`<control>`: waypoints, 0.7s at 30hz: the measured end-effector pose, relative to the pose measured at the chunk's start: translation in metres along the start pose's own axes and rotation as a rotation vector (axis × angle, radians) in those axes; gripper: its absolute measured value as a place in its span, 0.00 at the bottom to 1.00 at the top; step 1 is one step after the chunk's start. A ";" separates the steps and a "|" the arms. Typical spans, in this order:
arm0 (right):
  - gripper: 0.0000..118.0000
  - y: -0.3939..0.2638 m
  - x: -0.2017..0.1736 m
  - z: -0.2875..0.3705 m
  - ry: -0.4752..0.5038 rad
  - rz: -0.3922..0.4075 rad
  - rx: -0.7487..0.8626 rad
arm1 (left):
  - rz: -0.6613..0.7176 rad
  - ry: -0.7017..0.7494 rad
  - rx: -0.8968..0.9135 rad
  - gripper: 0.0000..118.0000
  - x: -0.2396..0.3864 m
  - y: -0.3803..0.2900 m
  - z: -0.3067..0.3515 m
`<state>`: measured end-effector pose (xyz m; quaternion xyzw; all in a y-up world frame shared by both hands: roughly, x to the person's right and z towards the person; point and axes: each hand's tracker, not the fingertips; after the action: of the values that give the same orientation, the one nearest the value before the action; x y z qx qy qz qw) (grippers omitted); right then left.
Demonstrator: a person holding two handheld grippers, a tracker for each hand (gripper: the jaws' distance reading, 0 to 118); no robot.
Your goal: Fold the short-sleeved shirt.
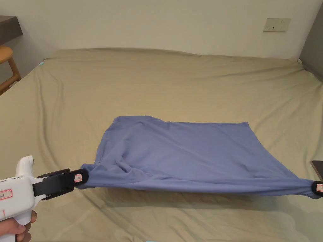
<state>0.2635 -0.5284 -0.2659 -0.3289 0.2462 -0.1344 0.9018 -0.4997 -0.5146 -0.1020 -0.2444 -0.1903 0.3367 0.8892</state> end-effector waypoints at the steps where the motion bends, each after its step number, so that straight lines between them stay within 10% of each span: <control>1: 0.02 -0.006 0.002 0.000 -0.005 -0.003 -0.007 | 0.002 0.009 -0.008 0.00 -0.001 -0.005 0.002; 21: 0.02 -0.068 0.018 0.004 -0.018 -0.029 -0.091 | 0.068 0.100 -0.114 0.00 -0.026 -0.064 0.008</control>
<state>0.2751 -0.5843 -0.2253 -0.3743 0.2394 -0.1331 0.8859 -0.4895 -0.5723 -0.0640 -0.3174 -0.1562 0.3427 0.8703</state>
